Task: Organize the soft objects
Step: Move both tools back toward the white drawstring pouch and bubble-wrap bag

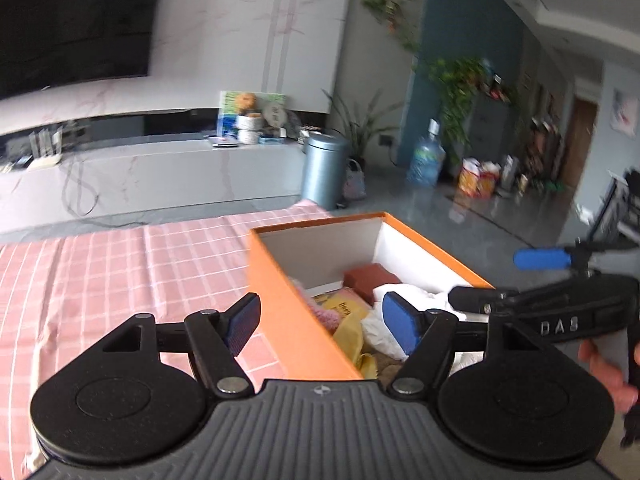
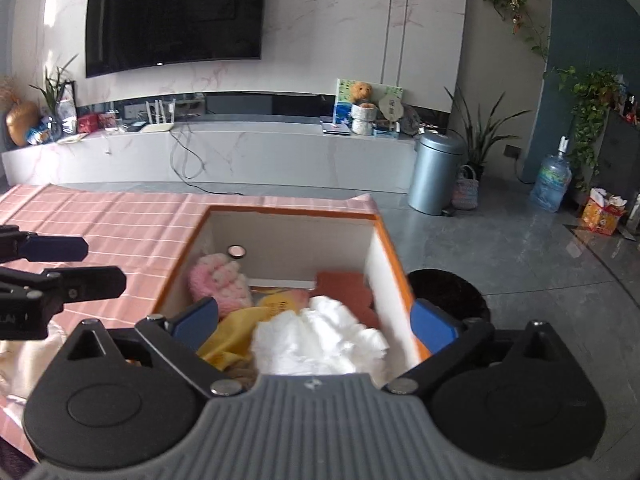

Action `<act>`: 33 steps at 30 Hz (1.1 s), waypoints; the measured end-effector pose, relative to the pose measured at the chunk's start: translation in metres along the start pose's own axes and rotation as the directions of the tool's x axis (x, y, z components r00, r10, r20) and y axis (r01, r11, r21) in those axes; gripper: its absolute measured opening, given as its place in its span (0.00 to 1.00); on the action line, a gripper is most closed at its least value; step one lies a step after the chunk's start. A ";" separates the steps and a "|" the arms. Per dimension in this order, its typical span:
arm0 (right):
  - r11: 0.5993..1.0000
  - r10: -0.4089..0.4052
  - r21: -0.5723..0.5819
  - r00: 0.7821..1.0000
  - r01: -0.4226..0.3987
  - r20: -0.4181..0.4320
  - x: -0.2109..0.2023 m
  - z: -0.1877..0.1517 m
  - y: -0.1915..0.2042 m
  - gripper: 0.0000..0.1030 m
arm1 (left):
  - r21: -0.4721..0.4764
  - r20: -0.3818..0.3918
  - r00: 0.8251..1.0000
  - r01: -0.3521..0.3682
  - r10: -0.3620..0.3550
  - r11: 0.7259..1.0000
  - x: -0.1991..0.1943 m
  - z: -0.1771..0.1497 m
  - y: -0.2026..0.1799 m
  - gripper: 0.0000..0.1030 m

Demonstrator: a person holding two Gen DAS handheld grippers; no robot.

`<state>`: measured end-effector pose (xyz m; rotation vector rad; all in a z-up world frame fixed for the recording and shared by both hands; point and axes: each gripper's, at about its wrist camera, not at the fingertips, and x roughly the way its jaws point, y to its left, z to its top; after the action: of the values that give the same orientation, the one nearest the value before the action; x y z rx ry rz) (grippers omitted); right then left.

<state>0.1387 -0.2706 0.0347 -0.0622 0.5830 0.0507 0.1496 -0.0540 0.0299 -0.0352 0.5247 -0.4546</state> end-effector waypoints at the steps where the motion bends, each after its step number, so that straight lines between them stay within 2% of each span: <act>1: 1.000 0.012 0.004 1.000 -0.012 -0.002 -0.003 -0.002 0.004 0.97 | -0.014 0.006 1.000 -0.013 0.013 1.000 -0.004 -0.003 0.003 0.80; 9: 0.995 0.045 0.086 0.999 -0.045 -0.001 -0.006 -0.018 0.039 0.97 | -0.114 0.036 0.993 -0.104 0.109 0.988 -0.037 -0.031 0.033 0.80; 12: 0.998 0.036 0.042 0.999 -0.037 0.026 -0.008 -0.024 0.060 0.97 | -0.149 0.024 0.990 -0.131 0.136 0.980 -0.047 -0.042 0.048 0.80; 16: 1.000 0.017 -0.003 0.992 -0.017 0.126 -0.021 -0.033 0.089 0.97 | -0.184 0.020 0.983 -0.174 0.181 0.967 -0.062 -0.056 0.066 0.80; 23: 0.990 0.122 -0.082 0.983 -0.111 0.141 -0.022 -0.035 0.136 0.97 | -0.238 -0.034 0.971 -0.239 0.238 0.941 -0.080 -0.085 0.094 0.80; 26: 0.982 0.165 -0.114 0.979 -0.152 0.118 -0.018 -0.041 0.155 0.97 | -0.259 -0.070 0.965 -0.263 0.253 0.930 -0.084 -0.099 0.106 0.80; 33: 0.951 0.273 -0.150 0.962 -0.271 -0.012 -0.003 -0.058 0.188 0.97 | -0.321 -0.141 0.943 -0.331 0.301 0.888 -0.091 -0.122 0.132 0.80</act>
<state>0.0920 -0.0874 -0.0207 -0.1277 0.5746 0.3638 0.0731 0.1138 -0.0521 -0.2606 0.6783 -0.0403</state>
